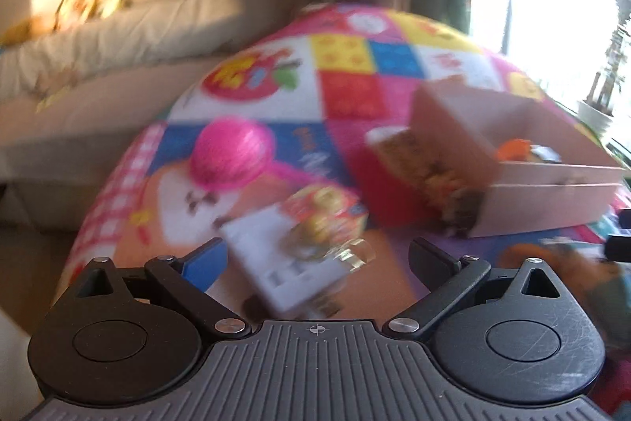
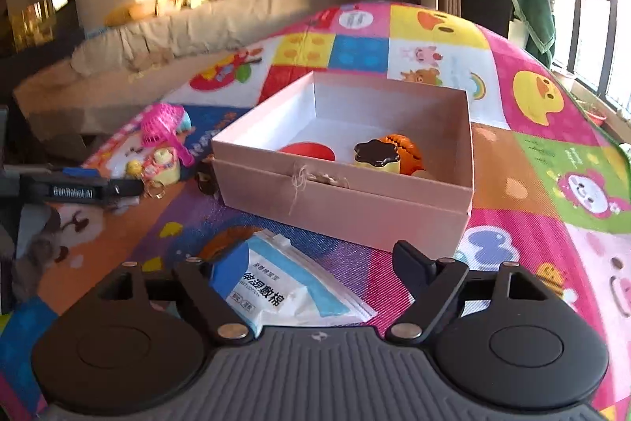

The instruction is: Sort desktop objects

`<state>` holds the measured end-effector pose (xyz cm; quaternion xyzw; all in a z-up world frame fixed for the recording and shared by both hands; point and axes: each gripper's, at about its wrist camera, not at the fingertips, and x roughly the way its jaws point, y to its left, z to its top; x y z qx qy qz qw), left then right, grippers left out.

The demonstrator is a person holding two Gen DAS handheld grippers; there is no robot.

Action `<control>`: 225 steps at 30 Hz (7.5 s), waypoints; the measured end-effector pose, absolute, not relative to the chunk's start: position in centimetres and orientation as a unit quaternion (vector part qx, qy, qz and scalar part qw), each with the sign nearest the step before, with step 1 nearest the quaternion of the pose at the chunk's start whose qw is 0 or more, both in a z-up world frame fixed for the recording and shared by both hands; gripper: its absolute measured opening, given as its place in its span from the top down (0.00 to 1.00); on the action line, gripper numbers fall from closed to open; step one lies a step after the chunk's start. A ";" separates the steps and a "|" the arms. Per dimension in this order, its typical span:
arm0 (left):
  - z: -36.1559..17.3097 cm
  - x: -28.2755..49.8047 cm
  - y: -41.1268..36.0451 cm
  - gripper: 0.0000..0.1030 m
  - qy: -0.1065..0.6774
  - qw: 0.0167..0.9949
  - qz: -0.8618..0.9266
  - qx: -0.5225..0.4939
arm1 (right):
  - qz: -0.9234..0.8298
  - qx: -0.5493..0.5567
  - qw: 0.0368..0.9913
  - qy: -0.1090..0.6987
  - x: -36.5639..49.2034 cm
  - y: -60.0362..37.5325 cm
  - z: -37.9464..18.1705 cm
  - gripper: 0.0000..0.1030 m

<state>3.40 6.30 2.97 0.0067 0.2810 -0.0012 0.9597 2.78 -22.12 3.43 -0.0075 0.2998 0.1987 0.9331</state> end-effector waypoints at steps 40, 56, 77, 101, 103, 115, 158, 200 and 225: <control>1.7 -2.2 6.0 0.02 0.326 0.926 0.118 0.148 | 0.166 0.050 0.943 0.284 2.4 -22.9 2.1 0.07; 1.3 4.7 8.7 0.00 0.355 0.925 0.120 -0.071 | 0.174 0.046 0.940 0.288 2.4 -22.5 2.3 0.05; 1.4 -4.0 4.7 0.05 0.351 0.932 -0.082 0.048 | 0.184 0.024 0.941 0.282 0.2 -21.2 3.5 0.00; 0.6 -0.8 2.0 0.06 0.360 0.931 -0.036 0.042 | 0.187 0.030 0.935 0.301 -0.2 -20.0 2.7 0.00; 0.8 -0.9 1.8 0.08 0.357 0.932 -0.043 0.046 | 0.188 0.033 0.929 0.317 0.4 -19.6 2.6 0.00; 6.2 -2.0 1.2 0.08 0.324 0.937 -0.121 0.045 | 0.248 -0.012 0.897 0.365 0.4 -19.6 5.0 0.48; 4.0 7.0 5.9 0.00 0.313 0.948 -0.065 -0.008 | 0.117 -0.067 0.910 0.392 23.1 -18.5 6.3 0.29; 2.4 17.9 12.0 0.02 0.316 0.931 0.164 -0.078 | 0.191 -0.039 0.939 0.283 1.2 -19.4 3.7 0.29; 5.7 4.9 5.6 0.20 0.328 0.932 -0.154 0.008 | 0.181 0.063 0.937 0.292 2.7 -21.7 1.8 0.15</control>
